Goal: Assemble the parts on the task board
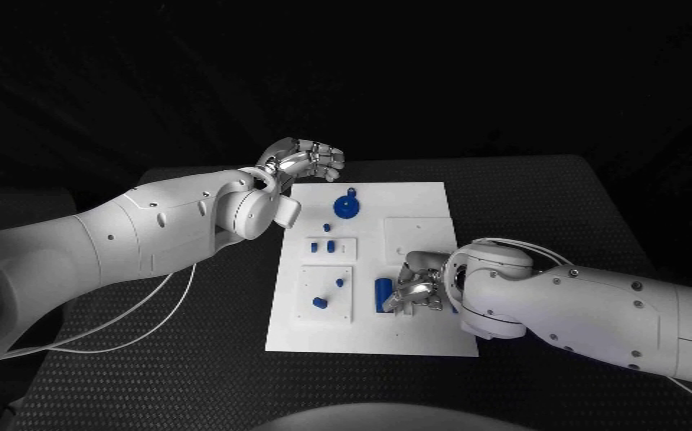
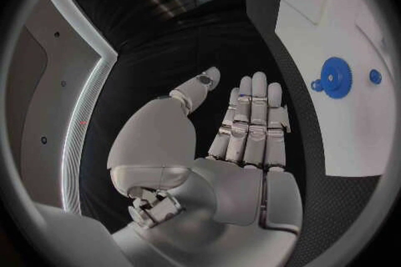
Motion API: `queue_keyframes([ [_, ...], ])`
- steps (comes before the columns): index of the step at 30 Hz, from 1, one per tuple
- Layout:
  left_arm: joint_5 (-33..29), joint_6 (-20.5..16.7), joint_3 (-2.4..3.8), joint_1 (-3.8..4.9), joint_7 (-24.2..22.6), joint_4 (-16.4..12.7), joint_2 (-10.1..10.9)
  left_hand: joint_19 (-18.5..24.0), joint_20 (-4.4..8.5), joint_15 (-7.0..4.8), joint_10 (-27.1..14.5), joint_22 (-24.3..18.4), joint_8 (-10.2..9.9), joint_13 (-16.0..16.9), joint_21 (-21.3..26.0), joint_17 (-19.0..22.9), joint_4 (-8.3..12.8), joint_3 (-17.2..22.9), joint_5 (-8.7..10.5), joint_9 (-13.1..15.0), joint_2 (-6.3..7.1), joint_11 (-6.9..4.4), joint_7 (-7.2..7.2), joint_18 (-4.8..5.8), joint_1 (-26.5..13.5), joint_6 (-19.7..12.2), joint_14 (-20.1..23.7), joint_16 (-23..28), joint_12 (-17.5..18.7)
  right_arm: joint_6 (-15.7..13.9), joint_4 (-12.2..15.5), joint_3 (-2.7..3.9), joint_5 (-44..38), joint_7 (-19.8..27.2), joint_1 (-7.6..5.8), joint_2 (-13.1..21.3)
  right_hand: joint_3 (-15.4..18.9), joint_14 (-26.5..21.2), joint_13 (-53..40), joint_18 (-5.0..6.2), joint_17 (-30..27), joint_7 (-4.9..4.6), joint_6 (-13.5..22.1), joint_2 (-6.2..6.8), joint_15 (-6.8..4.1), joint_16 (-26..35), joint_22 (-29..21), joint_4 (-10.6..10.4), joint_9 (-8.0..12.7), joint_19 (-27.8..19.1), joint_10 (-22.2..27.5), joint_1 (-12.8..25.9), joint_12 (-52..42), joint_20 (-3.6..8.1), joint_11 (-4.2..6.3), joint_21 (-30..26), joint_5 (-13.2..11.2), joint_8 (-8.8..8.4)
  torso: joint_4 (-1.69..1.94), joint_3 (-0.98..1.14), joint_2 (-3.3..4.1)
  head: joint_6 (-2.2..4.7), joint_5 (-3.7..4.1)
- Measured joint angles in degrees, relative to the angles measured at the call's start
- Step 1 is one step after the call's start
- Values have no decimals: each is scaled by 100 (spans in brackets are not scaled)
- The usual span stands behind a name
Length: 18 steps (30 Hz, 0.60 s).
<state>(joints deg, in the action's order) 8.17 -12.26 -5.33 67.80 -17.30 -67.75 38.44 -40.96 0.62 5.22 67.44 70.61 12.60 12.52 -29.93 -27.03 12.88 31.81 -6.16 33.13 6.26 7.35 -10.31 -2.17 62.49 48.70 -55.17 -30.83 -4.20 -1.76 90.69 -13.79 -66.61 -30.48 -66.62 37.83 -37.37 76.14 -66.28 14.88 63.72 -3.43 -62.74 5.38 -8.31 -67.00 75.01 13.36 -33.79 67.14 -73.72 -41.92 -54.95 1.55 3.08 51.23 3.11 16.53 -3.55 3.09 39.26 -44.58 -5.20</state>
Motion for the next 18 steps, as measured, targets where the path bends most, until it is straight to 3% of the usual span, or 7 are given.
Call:
queue_keyframes([
  [4, 0, 2, 0, 0, 3, 6, 3, 0, 0, 0, 0, 0, 0, 0, 0, 0, 0, 0, 0, 0, 0, 0, 0, 0, 0, 0, 0, 0, 0, 0, 122, -7, 119, 61, -16, 242, -182, 0, -1, 0, -32, 7, -7, 530, 0, 1, -1, -57, 3, 0, 0, -8, 38, 0, 0, -26, 0, -3, -5, -2, -2, 23, 5],
  [8, 0, 4, 0, 0, 4, 9, 9, 0, 0, 0, 0, -1, 0, -5, 0, -5, 0, 0, 0, 0, 0, 0, 0, 0, 0, 0, 0, 22, 0, -3, 281, -8, 287, 107, -109, 484, -274, 0, -5, -2, -49, -11, 11, 832, 0, 1, -15, -206, 15, 0, 11, 34, 38, 0, -11, -26, 0, -27, -7, 0, -3, 37, 8],
  [10, 0, 5, -1, 0, 5, 14, 15, 0, 0, 0, 0, -1, 0, -5, 0, -5, 0, 0, 0, 0, 0, 0, 0, 0, 0, 0, 0, 22, 0, -12, 381, 21, 391, 132, -175, 610, -255, 0, -13, -6, -55, -48, 49, 914, 1, 0, -15, -280, 15, -1, 35, 75, 38, -1, -36, -31, 0, -41, -9, 2, -3, 53, 16],
  [14, 0, 7, -1, 0, 7, 21, 34, 0, 0, 0, 0, 5, 0, -5, 0, -5, 0, 0, 0, 1, 0, 0, 0, 0, 0, 0, 0, 22, 0, -45, 514, 247, 512, 180, -333, 877, -192, -3, -28, -21, -56, -38, 121, 957, 2, 0, -15, -342, 1, -1, 43, 117, 38, -1, -43, -33, 0, -68, -13, 8, -4, 87, 48],
  [16, 0, 10, -1, 0, 7, 20, 37, 0, 0, 0, 0, 5, 0, -4, 0, -5, 0, 0, 0, 1, 0, 0, 0, -1, 0, 0, 0, 22, 0, -57, 500, 281, 514, 189, -409, 978, -192, -3, -35, -23, -56, -46, 129, 948, 3, 0, -15, -342, -14, -1, 40, 108, 38, -1, -46, -33, 0, -68, -14, 10, -4, 103, 70],
  [18, 0, 14, -1, 0, 7, 15, 37, 0, 0, 0, 0, 5, 0, -4, 0, -11, 0, 0, 0, 1, 0, 0, 0, 0, 0, 0, 0, 22, 0, -4, 398, 298, 502, 193, -478, 1072, -214, -3, -46, -25, -56, -47, 131, 831, 4, 0, -14, -321, -32, -2, 22, -8, 38, -1, -64, -33, 0, -68, -16, 10, -4, 120, 92],
])
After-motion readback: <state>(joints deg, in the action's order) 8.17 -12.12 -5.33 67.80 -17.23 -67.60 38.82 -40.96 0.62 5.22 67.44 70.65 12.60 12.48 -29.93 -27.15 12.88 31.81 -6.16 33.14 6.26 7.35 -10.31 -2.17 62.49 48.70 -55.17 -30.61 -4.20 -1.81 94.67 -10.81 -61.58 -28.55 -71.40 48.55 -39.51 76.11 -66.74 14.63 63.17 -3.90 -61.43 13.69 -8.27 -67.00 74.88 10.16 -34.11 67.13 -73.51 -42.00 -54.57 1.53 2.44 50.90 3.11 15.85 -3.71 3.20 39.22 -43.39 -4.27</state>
